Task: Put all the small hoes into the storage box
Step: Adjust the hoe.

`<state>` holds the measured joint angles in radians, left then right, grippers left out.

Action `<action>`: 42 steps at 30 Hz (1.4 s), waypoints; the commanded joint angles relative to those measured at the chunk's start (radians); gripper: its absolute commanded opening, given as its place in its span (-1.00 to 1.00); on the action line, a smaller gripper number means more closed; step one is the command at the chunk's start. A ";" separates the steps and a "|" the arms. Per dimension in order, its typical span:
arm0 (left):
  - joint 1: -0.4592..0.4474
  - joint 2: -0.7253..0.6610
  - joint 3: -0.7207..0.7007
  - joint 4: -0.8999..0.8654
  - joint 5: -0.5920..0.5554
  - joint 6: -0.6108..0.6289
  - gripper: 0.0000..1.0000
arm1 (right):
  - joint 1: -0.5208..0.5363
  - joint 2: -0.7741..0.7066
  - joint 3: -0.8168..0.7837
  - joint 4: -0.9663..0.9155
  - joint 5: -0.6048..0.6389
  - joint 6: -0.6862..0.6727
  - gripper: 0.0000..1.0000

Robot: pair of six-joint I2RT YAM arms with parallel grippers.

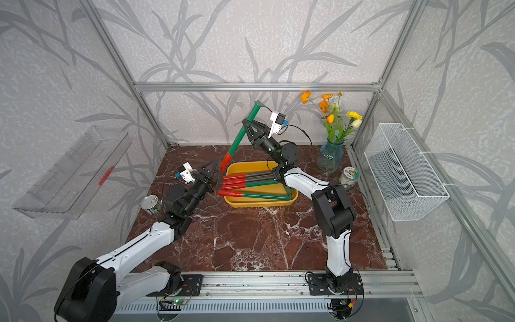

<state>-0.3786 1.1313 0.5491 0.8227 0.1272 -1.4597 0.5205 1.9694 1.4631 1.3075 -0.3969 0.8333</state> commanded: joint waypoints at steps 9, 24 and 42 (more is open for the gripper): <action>-0.039 0.141 0.060 0.212 -0.025 -0.053 0.36 | 0.004 -0.046 0.055 0.098 0.036 -0.047 -1.00; -0.097 0.085 0.052 0.158 -0.178 0.000 0.37 | -0.013 0.025 0.190 0.098 0.029 -0.010 -1.00; -0.097 0.287 0.117 0.390 -0.204 0.002 0.37 | -0.022 -0.017 0.143 0.098 0.019 0.013 -1.00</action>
<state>-0.4770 1.4326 0.6331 1.1381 -0.0544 -1.4826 0.5037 2.0342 1.6009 1.3045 -0.3836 0.8413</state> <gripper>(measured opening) 0.688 0.244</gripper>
